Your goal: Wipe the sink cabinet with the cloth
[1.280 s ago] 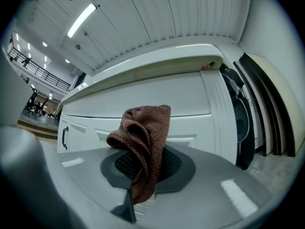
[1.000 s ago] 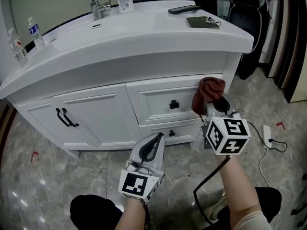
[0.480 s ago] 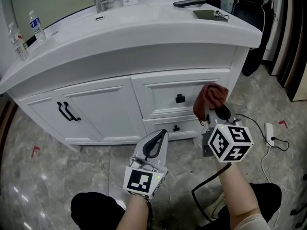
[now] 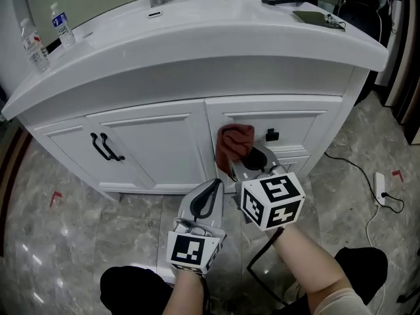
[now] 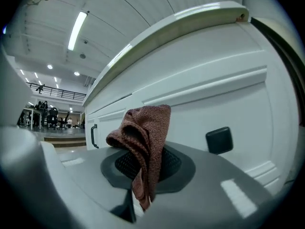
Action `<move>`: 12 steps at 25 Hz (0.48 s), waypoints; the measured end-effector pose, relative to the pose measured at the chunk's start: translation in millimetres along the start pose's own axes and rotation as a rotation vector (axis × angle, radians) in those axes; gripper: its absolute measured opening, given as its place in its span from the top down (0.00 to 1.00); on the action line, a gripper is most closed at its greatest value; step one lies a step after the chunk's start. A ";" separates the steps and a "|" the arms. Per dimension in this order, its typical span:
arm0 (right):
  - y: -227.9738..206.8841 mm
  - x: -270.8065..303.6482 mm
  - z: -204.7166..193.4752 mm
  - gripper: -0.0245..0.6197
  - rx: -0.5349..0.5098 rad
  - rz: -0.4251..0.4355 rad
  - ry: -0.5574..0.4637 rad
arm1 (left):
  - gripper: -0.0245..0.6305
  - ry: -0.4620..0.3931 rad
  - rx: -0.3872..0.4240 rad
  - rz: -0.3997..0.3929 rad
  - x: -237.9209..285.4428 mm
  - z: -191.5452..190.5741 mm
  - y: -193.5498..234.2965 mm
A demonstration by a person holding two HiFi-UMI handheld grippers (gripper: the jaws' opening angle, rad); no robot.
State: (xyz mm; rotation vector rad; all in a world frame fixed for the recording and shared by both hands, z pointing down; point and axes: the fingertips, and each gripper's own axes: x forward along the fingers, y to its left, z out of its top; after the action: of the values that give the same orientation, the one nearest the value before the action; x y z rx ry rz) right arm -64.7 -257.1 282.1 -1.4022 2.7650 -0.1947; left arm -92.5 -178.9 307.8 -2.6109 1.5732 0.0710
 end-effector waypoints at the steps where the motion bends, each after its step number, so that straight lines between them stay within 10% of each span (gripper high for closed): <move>1: 4.6 6.2 -2.3 0.84 0.004 0.010 0.009 | 0.96 0.002 0.001 0.009 -2.0 -0.9 5.4; 12: -26.7 -2.9 -5.8 0.84 -0.087 -0.119 0.021 | 0.96 -0.027 -0.053 0.030 1.6 3.7 26.2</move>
State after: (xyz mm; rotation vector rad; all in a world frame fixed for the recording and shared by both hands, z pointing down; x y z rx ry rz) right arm -42.1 -269.8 291.2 -1.5956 2.7394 -0.0934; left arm -115.0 -192.1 302.5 -2.6147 1.6239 0.1518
